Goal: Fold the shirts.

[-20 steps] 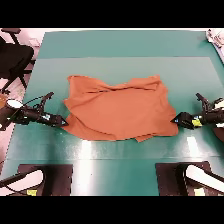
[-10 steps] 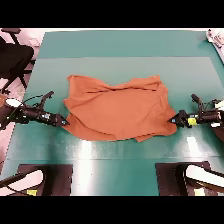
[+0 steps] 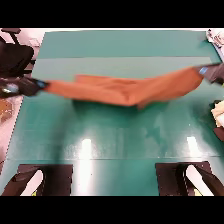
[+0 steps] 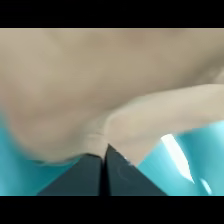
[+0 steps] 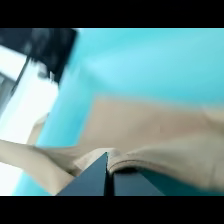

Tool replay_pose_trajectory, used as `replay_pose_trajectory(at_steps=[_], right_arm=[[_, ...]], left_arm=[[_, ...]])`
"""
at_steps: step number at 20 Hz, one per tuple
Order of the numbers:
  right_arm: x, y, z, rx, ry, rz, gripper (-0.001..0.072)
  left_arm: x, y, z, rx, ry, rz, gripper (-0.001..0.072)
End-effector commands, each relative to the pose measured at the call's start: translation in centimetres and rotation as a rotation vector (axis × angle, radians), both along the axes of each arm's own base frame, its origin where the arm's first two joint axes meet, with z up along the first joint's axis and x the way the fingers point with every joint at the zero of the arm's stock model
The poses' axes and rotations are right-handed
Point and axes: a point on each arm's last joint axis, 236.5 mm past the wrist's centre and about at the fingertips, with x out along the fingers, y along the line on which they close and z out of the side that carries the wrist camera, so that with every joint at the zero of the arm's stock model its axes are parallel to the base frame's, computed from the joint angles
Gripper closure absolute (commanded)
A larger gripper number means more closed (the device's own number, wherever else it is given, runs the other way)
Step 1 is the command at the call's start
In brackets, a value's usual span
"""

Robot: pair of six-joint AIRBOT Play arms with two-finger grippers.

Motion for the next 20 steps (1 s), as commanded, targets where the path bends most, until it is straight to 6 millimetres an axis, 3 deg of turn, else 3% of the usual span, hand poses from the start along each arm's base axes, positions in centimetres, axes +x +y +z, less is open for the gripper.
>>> replay_pose_trajectory(at_steps=[1, 4, 6, 9, 11, 13, 15, 18, 20], right_arm=[[-3.6, 1.7, 11.3, -0.108, -0.317, -0.064, 0.069], [-8.3, 4.3, 17.4, -0.237, -0.525, -0.066, 0.069], [-11.7, 6.2, 20.8, -0.317, -0.663, -0.073, 0.069], [-16.6, 8.3, 25.9, -0.408, -0.876, -0.131, 0.069], [-18.4, 8.2, 27.8, -0.46, -0.956, -0.206, 0.069], [-16.9, 6.5, 26.7, -0.514, -0.902, -0.257, 0.069], [-13.7, 5.0, 23.6, -0.469, -0.772, -0.231, 0.069], [-8.0, 2.3, 15.6, -0.385, -0.52, -0.169, 0.069], [-3.9, 0.0, 8.8, -0.293, -0.328, -0.158, 0.069]], left_arm=[[-5.1, 2.1, 16.5, 0.103, -0.495, 0.194, 0.069], [-12.9, 2.6, 26.0, 0.243, -0.802, 0.298, 0.0689], [-17.7, 2.4, 30.0, 0.317, -0.942, 0.344, 0.0688], [-22.7, 1.5, 33.7, 0.346, -1.073, 0.366, 0.0688], [-23.4, 1.4, 34.3, 0.35, -1.093, 0.369, 0.0688], [-21.1, 1.4, 32.1, 0.364, -0.995, 0.333, 0.0688], [-16.8, 1.7, 27.9, 0.342, -0.815, 0.282, 0.0688], [-10.3, 2.4, 20.0, 0.275, -0.556, 0.226, 0.0688], [-6.5, 3.1, 13.9, 0.229, -0.4, 0.211, 0.0687]])
